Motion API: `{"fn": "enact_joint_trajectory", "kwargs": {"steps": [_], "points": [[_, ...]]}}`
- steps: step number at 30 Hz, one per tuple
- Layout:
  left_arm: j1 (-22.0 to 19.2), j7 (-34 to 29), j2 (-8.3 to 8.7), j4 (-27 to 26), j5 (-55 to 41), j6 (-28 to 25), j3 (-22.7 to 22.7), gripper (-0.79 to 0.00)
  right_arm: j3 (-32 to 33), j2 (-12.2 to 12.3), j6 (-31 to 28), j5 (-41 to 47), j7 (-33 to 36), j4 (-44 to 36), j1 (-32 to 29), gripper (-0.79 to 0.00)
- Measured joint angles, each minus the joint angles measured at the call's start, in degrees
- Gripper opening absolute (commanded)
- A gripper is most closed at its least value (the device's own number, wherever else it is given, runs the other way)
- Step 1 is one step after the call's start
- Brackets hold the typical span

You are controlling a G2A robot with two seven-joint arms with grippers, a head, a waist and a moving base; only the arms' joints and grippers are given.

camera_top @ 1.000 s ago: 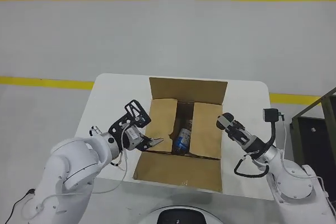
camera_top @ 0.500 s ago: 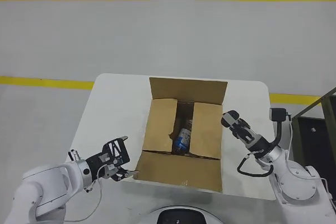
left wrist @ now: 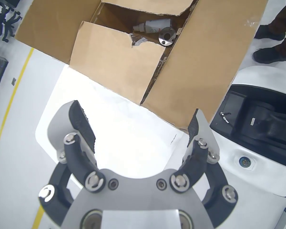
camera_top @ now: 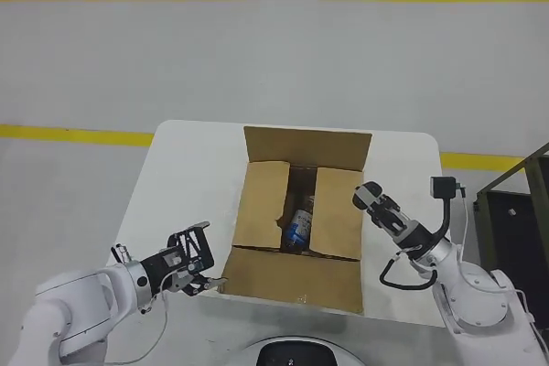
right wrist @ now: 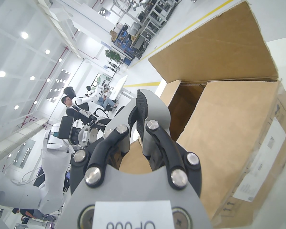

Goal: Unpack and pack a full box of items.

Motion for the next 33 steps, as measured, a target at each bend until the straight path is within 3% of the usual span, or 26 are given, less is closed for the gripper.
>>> {"fn": "enact_joint_trajectory", "kwargs": {"steps": [6, 11, 16, 22, 33], "points": [[4.63, 0.91, 3.76, -3.61, 9.04, 0.00, 0.50, 0.000, -0.25, 0.04, 0.07, 0.02, -0.20, 0.45, 0.21, -0.785], [9.47, 7.03, 8.34, -3.12, 17.69, 0.00, 1.50, 0.000, -0.45, 0.07, 0.20, 0.05, -0.34, 0.79, 0.38, -0.785], [9.91, 15.45, 11.10, -1.22, 25.52, 0.00, 4.36, 0.000, -0.34, 0.13, 0.38, 0.21, -0.38, 0.74, 0.60, -0.785], [5.54, 21.94, 11.24, 1.45, 27.55, 2.42, 9.08, 0.000, 0.27, 0.22, 0.45, 0.40, -0.61, 0.42, 0.27, -0.785], [-4.86, 22.84, 9.98, 4.62, 22.22, 10.90, 15.19, 0.000, 2.67, 0.46, -0.05, 1.35, -1.34, -0.27, -1.74, -0.785]]}}
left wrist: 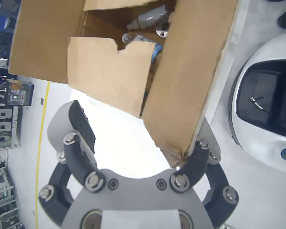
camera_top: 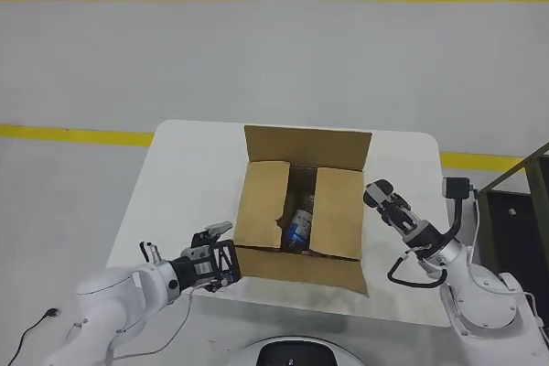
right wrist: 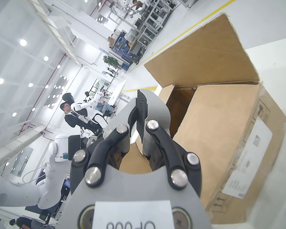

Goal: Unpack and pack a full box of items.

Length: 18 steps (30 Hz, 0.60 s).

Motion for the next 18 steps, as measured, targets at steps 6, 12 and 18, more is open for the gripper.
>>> {"fn": "enact_joint_trajectory", "kwargs": {"steps": [6, 12, 18], "points": [[-4.50, -2.50, -0.58, 0.33, -5.23, 2.84, 1.65, 0.000, 1.67, 0.07, -0.10, 0.75, -1.40, -0.41, -1.23, -0.785], [-10.95, -6.76, -1.76, 2.97, -7.84, 9.63, 6.04, 0.000, 4.23, 0.03, 0.83, 2.36, -4.52, -1.07, -2.66, -0.785], [-18.49, -13.25, -3.48, 8.80, -8.43, 17.32, 12.56, 0.000, 6.09, -0.13, 3.74, 3.73, -7.83, -1.02, -4.10, -0.785]]}}
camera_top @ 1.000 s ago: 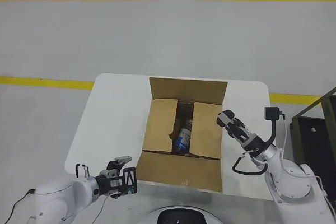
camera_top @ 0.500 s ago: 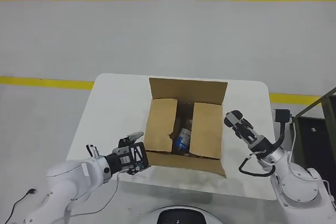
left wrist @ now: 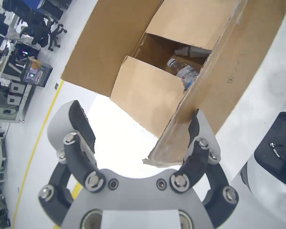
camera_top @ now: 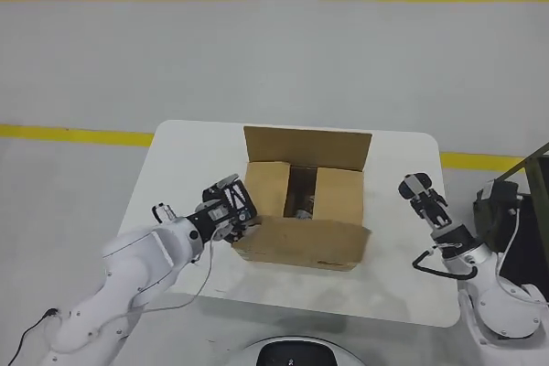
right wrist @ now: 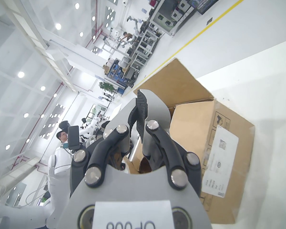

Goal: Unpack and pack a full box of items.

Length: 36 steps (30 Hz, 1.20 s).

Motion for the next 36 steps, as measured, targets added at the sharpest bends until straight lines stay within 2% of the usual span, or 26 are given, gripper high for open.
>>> {"fn": "enact_joint_trajectory", "kwargs": {"steps": [4, 7, 11, 15, 19, 27, 32, 36], "points": [[-4.61, -6.14, -1.47, 4.47, 0.81, 5.81, 4.86, 0.000, -0.76, -0.03, 1.49, -1.19, 0.36, 0.00, -0.16, -0.785], [-6.99, -8.21, -2.35, 6.86, -0.36, 8.25, 7.17, 0.000, -2.54, 0.05, 1.18, -2.99, 2.96, -0.17, 0.24, -0.785], [-8.49, -8.98, -2.93, 8.54, 0.20, 8.73, 8.63, 0.000, -6.04, 0.08, 0.75, -6.33, 5.83, 0.76, 1.61, -0.785], [-8.66, -9.40, -3.22, 9.31, 1.22, 9.35, 9.04, 0.000, -10.54, 0.07, 2.62, -13.30, 7.99, 3.84, 4.36, -0.785], [-8.26, -9.53, -3.31, 9.22, 1.22, 9.40, 8.30, 0.000, -14.96, -0.26, 4.31, -17.76, 7.63, 7.19, 7.34, -0.785], [-5.81, -9.60, -2.91, 5.48, 0.37, 7.94, 5.03, 0.000, -18.29, -0.55, 6.53, -21.96, 7.83, 10.70, 10.48, -0.785], [-2.93, -10.00, -2.33, 1.62, -0.23, 6.24, 1.86, 0.000, -17.27, -0.72, 5.36, -18.98, 5.50, 9.24, 11.18, -0.785], [0.22, -10.29, -1.74, -1.30, -1.42, 5.37, -1.68, 0.000, -13.89, -0.70, 5.76, -16.06, 2.48, 8.16, 12.38, -0.785]]}}
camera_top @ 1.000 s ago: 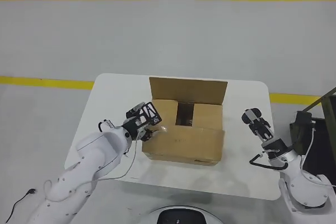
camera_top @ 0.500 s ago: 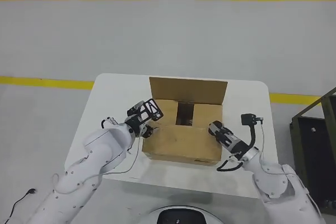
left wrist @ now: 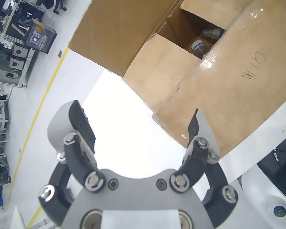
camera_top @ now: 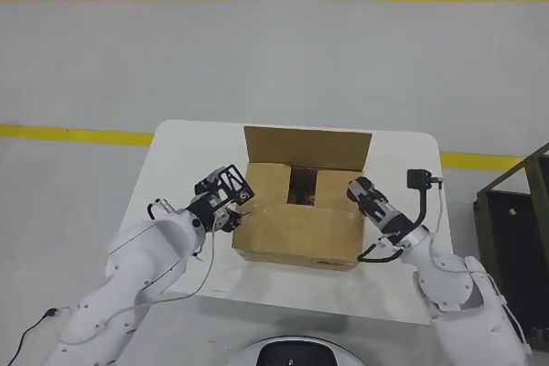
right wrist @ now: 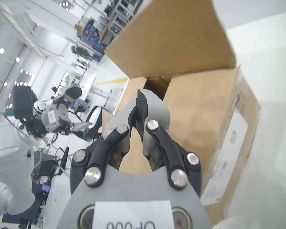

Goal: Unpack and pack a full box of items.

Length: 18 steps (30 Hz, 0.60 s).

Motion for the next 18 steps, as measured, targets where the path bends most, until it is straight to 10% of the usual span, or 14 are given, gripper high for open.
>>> {"fn": "enact_joint_trajectory", "kwargs": {"steps": [18], "points": [[7.61, 0.72, 1.13, -5.40, -3.11, -1.41, -8.34, 0.000, 1.67, -0.77, 12.40, 6.16, -1.48, 16.17, 21.05, -0.785]]}}
